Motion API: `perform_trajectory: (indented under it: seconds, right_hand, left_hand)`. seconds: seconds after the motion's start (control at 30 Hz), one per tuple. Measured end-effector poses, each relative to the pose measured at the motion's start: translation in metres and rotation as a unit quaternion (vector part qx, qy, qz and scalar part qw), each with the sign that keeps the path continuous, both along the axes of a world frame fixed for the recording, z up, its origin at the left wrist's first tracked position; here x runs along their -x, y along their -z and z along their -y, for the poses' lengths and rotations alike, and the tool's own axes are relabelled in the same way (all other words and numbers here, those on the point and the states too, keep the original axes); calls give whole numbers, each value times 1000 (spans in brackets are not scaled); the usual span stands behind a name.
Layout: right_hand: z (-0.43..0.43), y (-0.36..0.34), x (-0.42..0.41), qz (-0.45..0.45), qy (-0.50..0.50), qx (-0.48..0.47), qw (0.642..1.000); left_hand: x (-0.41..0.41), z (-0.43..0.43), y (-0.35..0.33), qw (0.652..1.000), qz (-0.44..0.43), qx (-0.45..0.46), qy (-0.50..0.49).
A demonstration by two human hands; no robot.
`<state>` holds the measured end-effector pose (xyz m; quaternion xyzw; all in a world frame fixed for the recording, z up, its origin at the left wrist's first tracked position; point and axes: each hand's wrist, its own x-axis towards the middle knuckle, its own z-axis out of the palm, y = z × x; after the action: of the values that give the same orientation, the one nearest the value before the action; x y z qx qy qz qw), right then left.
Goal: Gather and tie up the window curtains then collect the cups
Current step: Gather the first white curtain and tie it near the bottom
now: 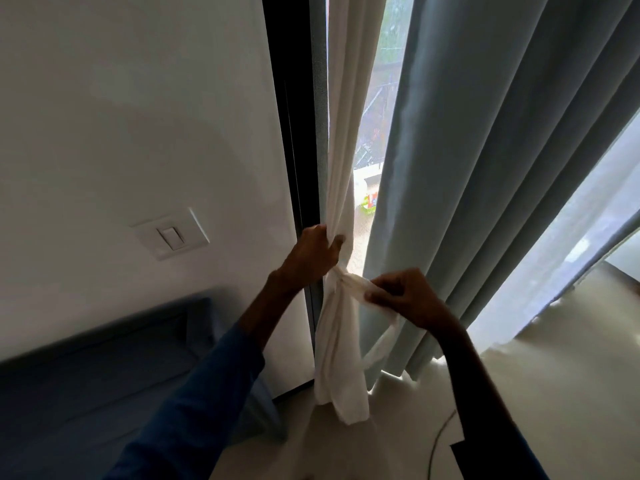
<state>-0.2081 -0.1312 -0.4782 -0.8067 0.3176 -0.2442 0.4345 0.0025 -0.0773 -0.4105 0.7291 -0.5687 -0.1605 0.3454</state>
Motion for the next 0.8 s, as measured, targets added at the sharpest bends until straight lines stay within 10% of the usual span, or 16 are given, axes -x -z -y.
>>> perform_trajectory:
  seconds: [0.43, 0.8]
  right_hand:
    - [26, -9, -34, -14, 118, 197, 973]
    - [7, 1, -59, -15, 117, 119, 986]
  left_hand:
    - [-14, -29, 18, 984, -89, -77, 132]
    - [-13, -36, 33, 979, -131, -47, 150]
